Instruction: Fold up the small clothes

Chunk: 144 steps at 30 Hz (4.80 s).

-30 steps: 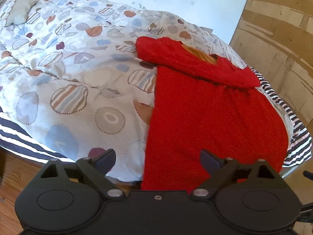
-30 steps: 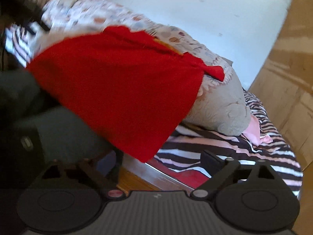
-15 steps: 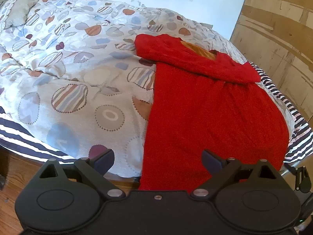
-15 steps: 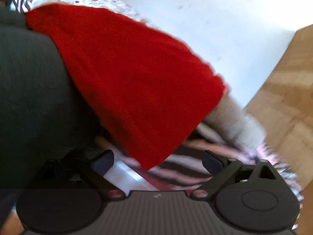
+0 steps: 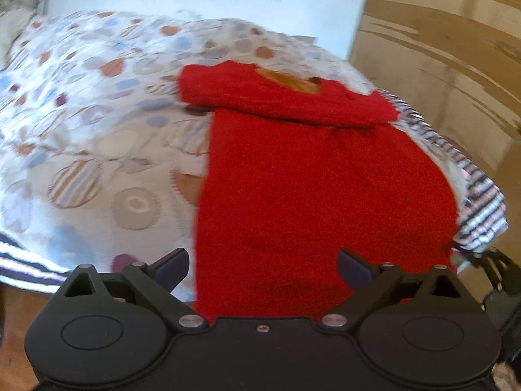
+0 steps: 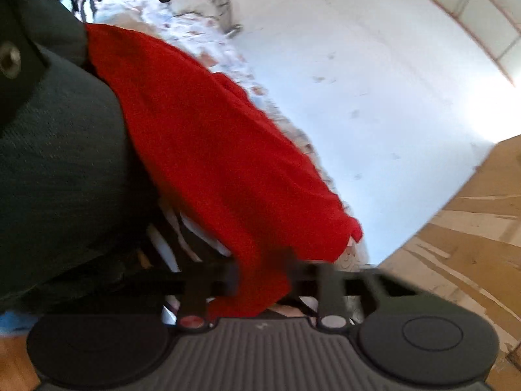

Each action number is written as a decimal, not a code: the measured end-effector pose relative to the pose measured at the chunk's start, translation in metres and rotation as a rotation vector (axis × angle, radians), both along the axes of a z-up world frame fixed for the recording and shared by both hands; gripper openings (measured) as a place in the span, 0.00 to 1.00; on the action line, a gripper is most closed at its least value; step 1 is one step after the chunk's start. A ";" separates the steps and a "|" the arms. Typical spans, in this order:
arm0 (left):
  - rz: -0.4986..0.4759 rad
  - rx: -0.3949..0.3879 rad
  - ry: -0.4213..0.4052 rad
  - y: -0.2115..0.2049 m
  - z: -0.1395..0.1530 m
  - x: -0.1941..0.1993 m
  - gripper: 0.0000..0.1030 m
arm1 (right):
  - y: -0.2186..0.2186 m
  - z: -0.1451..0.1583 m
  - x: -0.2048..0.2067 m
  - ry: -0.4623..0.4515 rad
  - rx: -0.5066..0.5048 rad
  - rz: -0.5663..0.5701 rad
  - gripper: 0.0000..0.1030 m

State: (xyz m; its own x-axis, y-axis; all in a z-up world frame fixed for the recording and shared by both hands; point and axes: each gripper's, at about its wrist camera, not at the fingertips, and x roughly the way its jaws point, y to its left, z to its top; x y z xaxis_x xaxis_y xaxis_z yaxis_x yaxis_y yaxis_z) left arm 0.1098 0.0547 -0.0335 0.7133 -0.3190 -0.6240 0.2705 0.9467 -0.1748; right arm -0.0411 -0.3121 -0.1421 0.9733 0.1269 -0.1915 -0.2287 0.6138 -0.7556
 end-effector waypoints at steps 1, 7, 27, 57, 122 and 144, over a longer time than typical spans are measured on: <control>-0.034 0.007 -0.017 -0.005 -0.001 -0.003 0.95 | -0.001 0.010 0.000 0.025 0.011 0.016 0.09; -0.205 0.033 -0.087 -0.030 -0.003 -0.020 0.98 | -0.013 0.094 0.011 0.204 0.198 0.057 0.07; -0.286 0.211 -0.175 -0.096 -0.022 -0.034 0.99 | -0.018 0.239 0.118 0.524 0.522 0.099 0.07; 0.073 0.052 -0.253 0.027 0.036 0.003 0.05 | -0.044 0.272 0.122 0.415 0.838 0.012 0.06; 0.110 -0.029 -0.216 -0.015 0.062 0.253 0.06 | -0.078 0.191 0.347 0.331 0.899 -0.154 0.06; 0.163 -0.202 -0.051 0.019 0.042 0.281 0.90 | -0.115 0.178 0.359 0.478 0.981 -0.141 1.00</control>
